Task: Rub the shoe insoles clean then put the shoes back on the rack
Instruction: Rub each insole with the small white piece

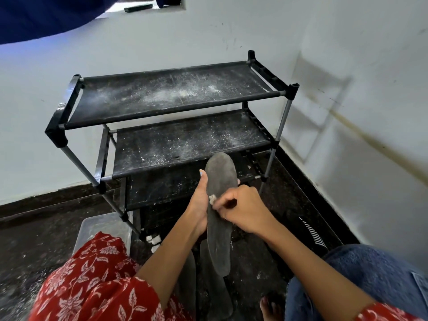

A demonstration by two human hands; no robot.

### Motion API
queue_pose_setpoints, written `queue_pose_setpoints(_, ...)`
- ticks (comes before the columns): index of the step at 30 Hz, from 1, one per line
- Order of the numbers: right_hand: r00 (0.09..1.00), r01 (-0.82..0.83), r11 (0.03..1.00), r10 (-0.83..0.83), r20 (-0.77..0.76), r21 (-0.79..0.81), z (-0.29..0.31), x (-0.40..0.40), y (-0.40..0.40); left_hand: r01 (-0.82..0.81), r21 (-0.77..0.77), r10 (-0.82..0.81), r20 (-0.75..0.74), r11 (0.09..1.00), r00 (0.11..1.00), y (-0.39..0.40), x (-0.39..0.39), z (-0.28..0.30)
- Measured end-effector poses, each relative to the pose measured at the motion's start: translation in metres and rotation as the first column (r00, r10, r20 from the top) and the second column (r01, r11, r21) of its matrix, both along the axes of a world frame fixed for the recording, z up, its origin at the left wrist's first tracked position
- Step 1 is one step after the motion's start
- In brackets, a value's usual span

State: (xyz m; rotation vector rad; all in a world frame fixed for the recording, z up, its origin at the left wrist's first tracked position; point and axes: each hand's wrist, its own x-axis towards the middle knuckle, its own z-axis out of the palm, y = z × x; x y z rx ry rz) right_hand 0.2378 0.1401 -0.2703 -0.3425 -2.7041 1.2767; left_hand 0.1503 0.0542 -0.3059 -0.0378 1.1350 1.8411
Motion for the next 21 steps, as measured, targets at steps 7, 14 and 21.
queue_pose_setpoints(7, 0.982, 0.180, 0.924, -0.189, 0.007, -0.337, 0.014, -0.001, 0.016, 0.024, -0.015, -0.024, -0.016, 1.000, 1.000, -0.002, -0.001, -0.001)
queue_pose_setpoints(14, 0.893, 0.274, 0.920, -0.135, -0.429, 0.282, -0.018, -0.009, 0.015, 0.160, -0.043, -0.161, -0.026, 0.986, 0.987, 0.007, 0.016, -0.004)
queue_pose_setpoints(21, 0.926, 0.295, 0.874, -0.163, -0.340, 0.386, -0.015, -0.006, 0.041, 0.206, -0.024, -0.207, -0.053, 0.978, 0.977, 0.001, 0.017, 0.001)
